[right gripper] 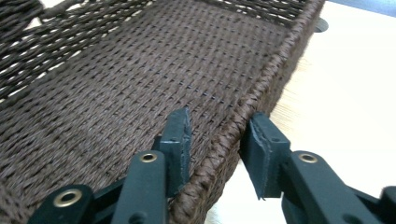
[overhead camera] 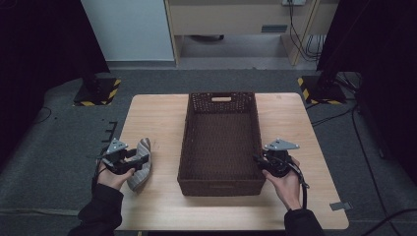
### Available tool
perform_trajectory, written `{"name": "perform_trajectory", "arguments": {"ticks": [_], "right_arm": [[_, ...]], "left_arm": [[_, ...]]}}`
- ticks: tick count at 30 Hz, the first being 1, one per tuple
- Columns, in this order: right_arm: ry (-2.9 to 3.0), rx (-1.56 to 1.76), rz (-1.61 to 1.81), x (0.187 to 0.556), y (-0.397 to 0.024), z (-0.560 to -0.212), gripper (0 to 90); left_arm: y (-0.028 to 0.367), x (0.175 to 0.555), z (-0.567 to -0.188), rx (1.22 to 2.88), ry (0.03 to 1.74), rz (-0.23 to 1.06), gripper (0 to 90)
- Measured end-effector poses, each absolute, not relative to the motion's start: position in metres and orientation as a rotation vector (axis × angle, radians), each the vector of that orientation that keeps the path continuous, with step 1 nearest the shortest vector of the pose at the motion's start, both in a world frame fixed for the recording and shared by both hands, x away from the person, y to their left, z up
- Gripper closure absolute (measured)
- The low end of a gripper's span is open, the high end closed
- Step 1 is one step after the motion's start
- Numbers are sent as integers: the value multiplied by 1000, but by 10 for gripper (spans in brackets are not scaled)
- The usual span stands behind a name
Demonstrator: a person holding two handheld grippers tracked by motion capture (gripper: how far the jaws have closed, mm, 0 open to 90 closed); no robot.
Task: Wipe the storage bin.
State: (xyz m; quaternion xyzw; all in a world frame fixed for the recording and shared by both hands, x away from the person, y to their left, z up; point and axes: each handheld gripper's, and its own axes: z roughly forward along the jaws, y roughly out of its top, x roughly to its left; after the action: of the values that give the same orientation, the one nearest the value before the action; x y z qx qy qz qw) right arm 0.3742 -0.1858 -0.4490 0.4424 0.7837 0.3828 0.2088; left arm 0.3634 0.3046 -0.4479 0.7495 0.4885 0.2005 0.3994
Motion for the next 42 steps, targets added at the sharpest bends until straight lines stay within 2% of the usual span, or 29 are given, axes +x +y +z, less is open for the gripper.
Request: {"name": "perform_trajectory", "arguments": {"ticks": [5, 9, 12, 16, 23, 32, 35, 38, 42], "right_arm": [[2170, 1246, 1053, 379, -190, -449, 698], [2166, 1252, 1055, 381, -192, -449, 696], [2158, 1245, 1040, 379, -193, -447, 588], [2140, 1251, 1102, 368, -199, -442, 546], [2182, 1240, 1044, 364, -194, -444, 657], [2185, 1222, 1038, 376, -197, -445, 695], [2184, 1229, 1046, 376, -198, -445, 658], [2156, 1231, 1058, 373, -201, -442, 541], [2128, 1233, 1115, 364, -206, -434, 520]], "left_arm": [[292, 361, -439, 1891, 1186, 497, 384], [273, 359, -429, 1892, 1122, 480, 394], [256, 359, -421, 1901, 1076, 470, 403], [236, 364, -416, 1918, 1029, 448, 411], [204, 376, -422, 1950, 1004, 409, 422], [189, 378, -431, 1985, 993, 363, 479], [182, 377, -435, 2009, 975, 356, 509], [178, 375, -435, 2026, 964, 390, 510], [179, 373, -437, 1999, 983, 378, 530]]}}
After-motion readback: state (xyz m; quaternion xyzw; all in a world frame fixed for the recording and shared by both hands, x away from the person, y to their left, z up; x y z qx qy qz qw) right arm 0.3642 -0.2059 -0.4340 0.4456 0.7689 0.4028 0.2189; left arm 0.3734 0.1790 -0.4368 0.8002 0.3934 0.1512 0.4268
